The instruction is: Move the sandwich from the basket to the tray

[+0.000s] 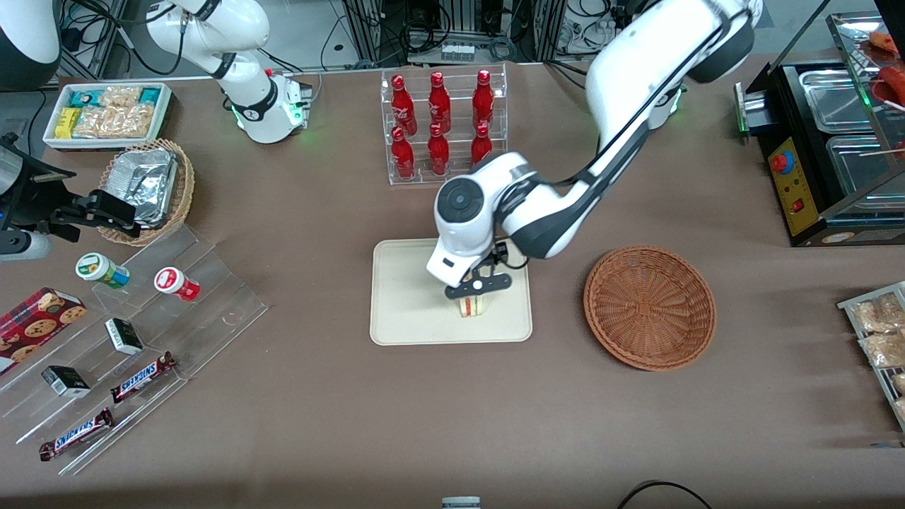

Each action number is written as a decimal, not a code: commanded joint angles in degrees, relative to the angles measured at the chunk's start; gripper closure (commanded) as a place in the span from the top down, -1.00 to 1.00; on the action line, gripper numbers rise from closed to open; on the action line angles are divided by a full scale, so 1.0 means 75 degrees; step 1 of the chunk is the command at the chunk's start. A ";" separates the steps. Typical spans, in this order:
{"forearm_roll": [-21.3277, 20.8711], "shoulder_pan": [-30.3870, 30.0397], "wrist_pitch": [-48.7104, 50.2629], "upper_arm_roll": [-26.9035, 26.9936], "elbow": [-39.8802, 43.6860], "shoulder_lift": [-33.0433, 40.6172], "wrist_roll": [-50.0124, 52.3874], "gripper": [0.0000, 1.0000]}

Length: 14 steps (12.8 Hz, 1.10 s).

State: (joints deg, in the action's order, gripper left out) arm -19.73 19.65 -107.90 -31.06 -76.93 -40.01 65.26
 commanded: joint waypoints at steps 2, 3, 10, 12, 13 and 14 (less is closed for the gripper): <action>0.0789 -0.0673 0.1270 0.0040 -0.0219 0.1629 0.0041 0.99; 0.0918 -0.0954 0.1737 0.0040 -0.0231 0.2003 0.0018 0.99; 0.1892 -0.3367 0.3884 0.0040 -0.0348 0.3740 -0.3305 1.00; 0.1892 -0.3872 0.4144 0.0040 -0.0546 0.4021 -0.4186 0.99; 0.1938 -0.4211 0.4133 0.0040 -0.0803 0.4243 -0.4654 1.00; 0.2043 -0.4481 0.4098 0.0052 -0.1026 0.4431 -0.5169 0.99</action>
State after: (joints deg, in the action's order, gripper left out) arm -6.45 -10.13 -76.70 -30.41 -79.27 -11.43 32.57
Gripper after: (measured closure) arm 0.000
